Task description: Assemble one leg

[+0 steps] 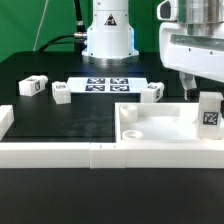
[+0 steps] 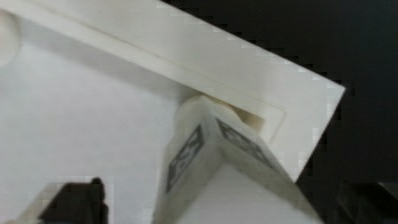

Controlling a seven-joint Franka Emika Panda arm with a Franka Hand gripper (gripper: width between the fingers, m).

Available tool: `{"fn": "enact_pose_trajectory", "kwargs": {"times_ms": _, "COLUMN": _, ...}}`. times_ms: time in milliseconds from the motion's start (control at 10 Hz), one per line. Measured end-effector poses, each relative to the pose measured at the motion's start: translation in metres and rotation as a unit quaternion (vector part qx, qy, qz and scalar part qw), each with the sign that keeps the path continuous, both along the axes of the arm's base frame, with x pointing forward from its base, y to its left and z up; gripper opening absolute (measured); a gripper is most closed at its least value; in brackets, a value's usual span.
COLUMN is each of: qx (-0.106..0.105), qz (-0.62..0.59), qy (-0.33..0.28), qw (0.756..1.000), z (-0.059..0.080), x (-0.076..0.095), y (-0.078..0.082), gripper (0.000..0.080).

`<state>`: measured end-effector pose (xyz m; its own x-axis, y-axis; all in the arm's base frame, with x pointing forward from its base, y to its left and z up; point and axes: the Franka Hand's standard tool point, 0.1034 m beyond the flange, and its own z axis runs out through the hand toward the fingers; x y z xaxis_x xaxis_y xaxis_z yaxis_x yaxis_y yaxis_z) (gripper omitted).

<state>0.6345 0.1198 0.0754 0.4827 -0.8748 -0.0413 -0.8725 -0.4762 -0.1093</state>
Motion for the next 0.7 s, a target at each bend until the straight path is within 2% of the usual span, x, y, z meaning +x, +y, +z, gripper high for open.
{"fn": "enact_pose_trajectory", "kwargs": {"times_ms": 300, "qx": -0.013, "qz": 0.165, "qy": -0.013, "qw": 0.986, "z": -0.0015, "x": -0.001, "y": 0.0021, "gripper": 0.0648}}
{"fn": "enact_pose_trajectory", "kwargs": {"times_ms": 500, "qx": -0.029, "qz": 0.301, "qy": -0.023, "qw": 0.953, "z": -0.002, "x": -0.0009, "y": 0.0014, "gripper": 0.0648}}
{"fn": "enact_pose_trajectory", "kwargs": {"times_ms": 700, "qx": -0.039, "qz": 0.386, "qy": -0.029, "qw": 0.921, "z": -0.0019, "x": -0.0005, "y": 0.0008, "gripper": 0.0648}}
